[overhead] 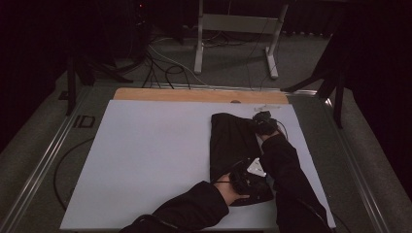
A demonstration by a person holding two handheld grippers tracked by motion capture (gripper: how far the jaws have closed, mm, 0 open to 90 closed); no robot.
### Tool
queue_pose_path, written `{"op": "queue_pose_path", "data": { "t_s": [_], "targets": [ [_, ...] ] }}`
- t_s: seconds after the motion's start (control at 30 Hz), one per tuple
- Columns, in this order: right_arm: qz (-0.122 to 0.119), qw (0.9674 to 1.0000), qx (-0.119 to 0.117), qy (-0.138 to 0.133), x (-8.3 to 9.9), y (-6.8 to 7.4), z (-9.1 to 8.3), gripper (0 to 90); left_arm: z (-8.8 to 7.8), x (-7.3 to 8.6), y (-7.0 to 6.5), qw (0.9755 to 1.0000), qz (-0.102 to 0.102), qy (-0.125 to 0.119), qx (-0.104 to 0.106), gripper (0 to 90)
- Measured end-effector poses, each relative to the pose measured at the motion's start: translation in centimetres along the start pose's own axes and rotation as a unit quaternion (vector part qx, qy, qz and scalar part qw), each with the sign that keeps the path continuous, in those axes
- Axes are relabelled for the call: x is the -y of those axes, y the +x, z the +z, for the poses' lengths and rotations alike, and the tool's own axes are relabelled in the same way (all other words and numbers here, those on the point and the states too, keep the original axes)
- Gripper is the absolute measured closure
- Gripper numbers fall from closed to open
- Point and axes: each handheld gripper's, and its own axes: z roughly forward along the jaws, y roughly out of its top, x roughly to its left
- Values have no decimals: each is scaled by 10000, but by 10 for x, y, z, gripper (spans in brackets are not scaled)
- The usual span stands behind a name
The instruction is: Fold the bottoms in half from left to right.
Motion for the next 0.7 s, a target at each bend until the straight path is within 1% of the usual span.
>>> {"op": "queue_pose_path", "data": {
  "t_s": [0.03,0.07,0.1,0.17,0.23,0.3,0.33,0.37,0.43,0.5,0.6,0.63,0.67,0.7],
  "targets": [
    [22,10000,-40,-23,0,-1,-2,557,1,0,-1,10000,-7,-1,12,864],
    [26,10000,-21,-54,0,-2,-4,515,2,0,-1,10000,5,24,14,864],
    [78,9999,-26,-113,0,-3,-6,477,4,0,-1,10000,-2,42,8,864],
    [131,9998,-23,-174,0,-6,-11,414,6,1,0,9999,-8,115,20,863],
    [125,9997,-68,-191,1,-7,-15,365,10,2,-1,9998,5,173,26,862],
    [147,9996,-84,-217,1,-8,-18,293,14,2,-3,9997,0,235,35,860],
    [184,9995,-128,-224,1,-9,-20,275,16,2,-3,9996,1,281,56,859],
    [174,9993,-141,-287,2,-9,-22,267,17,2,-4,9994,29,342,46,857],
    [224,9987,-277,-368,3,-8,-25,204,20,3,-6,9992,63,402,34,857],
    [188,9982,-422,-388,5,-8,-27,130,22,5,-7,9987,74,501,82,853],
    [220,9972,-581,-408,7,-7,-29,114,25,7,-7,9984,45,545,138,816],
    [220,9972,-581,-408,7,-7,-29,114,25,7,-7,9984,45,545,138,788],
    [219,9972,-578,-422,7,-7,-30,124,25,6,-8,9982,105,556,202,788],
    [233,9972,-560,-439,8,-7,-31,126,26,6,-10,9978,164,587,248,725]
  ]
}}
